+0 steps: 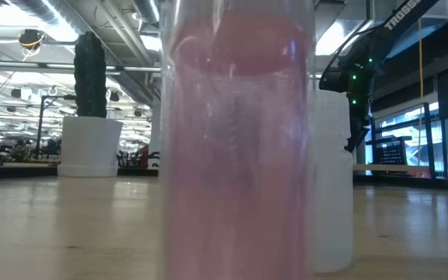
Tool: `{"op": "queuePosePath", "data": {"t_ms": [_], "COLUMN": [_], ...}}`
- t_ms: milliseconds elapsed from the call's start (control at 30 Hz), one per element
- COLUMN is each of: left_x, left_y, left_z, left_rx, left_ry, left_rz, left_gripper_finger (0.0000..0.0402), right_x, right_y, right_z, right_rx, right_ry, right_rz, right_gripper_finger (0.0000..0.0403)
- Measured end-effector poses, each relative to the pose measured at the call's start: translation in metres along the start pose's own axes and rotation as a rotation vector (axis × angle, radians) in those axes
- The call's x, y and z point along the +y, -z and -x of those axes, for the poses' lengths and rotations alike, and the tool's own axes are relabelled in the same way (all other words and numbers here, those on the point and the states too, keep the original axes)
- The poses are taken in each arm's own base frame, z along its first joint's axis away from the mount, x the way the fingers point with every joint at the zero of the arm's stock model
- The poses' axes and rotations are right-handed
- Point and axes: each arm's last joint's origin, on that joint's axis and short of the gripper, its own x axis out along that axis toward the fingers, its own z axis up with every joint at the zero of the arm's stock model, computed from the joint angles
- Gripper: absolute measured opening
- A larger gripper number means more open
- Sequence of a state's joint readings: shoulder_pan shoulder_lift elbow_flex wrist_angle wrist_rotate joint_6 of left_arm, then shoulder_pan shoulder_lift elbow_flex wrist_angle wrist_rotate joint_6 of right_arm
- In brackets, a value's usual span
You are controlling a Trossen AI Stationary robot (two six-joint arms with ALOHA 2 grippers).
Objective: Pick and place medicine bottles onto shelf by color
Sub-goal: Put the bottom right yellow pill bottle on the shelf, then put the top pink pill bottle on the shelf
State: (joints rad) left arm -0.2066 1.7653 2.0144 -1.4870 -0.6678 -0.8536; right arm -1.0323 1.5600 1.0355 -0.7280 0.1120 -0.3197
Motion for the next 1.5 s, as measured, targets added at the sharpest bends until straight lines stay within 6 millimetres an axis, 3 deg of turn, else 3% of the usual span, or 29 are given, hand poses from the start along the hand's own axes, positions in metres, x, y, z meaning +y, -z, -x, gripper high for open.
{"op": "queuePosePath", "data": {"t_ms": [367,1033,1500], "left_x": [-0.001,-0.001,-0.001], "left_y": [-0.001,-0.001,-0.001], "left_z": [0.0,0.0,0.0], "left_rx": [-0.006,-0.008,-0.008], "left_ry": [0.007,0.01,0.01], "left_rz": [0.008,0.012,0.011], "left_gripper_finger": [0.0213,0.0213,0.0213], "right_x": [-0.002,-0.002,-0.003], "right_y": [0.0,0.002,0.013], "right_z": [0.0,0.002,0.044], "right_rx": [0.024,0.036,-0.066], "right_ry": [0.081,0.071,0.092], "right_rz": [-0.001,-0.048,-0.071], "right_gripper_finger": [0.0207,0.021,0.021]}}
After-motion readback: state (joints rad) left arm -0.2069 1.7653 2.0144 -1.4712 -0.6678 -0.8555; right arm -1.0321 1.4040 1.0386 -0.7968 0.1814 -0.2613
